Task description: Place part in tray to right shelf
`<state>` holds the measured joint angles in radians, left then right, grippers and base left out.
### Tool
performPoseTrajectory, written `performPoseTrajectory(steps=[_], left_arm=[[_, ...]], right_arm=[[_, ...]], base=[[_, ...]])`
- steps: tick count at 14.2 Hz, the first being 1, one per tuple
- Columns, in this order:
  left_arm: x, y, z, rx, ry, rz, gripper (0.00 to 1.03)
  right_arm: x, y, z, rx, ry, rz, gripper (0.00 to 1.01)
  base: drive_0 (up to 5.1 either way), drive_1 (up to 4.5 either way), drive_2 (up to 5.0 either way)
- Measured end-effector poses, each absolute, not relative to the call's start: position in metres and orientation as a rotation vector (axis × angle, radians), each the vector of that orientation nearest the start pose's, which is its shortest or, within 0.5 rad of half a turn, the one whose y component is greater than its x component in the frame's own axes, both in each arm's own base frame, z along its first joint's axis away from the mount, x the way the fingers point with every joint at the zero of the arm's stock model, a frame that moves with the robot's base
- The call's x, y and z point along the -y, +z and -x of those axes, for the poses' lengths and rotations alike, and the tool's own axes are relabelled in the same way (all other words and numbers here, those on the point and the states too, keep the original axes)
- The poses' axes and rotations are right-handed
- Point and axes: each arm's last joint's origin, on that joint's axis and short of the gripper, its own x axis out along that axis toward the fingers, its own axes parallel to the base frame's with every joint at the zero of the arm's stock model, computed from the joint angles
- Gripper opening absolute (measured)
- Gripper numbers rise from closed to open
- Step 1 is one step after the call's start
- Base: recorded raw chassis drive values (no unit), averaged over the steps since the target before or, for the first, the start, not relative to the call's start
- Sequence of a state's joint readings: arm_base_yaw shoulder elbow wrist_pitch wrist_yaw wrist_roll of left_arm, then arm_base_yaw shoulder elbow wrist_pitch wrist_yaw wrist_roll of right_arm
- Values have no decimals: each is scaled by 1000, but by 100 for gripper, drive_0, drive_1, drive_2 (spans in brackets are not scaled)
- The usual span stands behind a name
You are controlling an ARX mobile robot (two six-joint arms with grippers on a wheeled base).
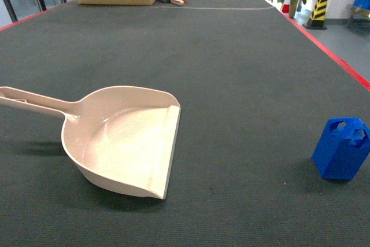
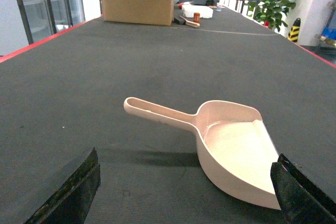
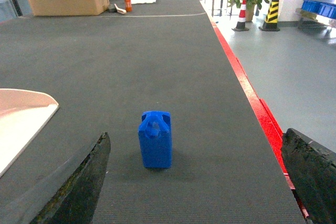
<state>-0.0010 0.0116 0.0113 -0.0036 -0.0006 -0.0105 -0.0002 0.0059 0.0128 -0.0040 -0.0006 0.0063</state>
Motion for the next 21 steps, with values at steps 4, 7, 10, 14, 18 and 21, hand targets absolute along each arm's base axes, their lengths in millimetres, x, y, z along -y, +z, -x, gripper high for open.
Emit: performPoseTrajectory(steps=[4,7,10,14,18,21], left_arm=[[0,166,-98,-4,0,10,98],[0,166,-98,-4,0,10,98],[0,166,-98,-4,0,10,98],[0,166,-98,-4,0,10,98],[-1,164,-98,-124,52,55,98],[-3,172,-124,-252,8,382,98]], right_arm=[[0,167,-97,3,0,-6,98],[0,167,-97,3,0,-6,98],[0,167,-97,3,0,-6,98],[0,167,-97,3,0,-6,98],[0,167,-97,2,0,-6,98],[0,167,-97,2,0,-6,98]], base=[[0,0,0],[0,0,0],[0,0,0],[0,0,0],[0,0,0],[0,0,0]])
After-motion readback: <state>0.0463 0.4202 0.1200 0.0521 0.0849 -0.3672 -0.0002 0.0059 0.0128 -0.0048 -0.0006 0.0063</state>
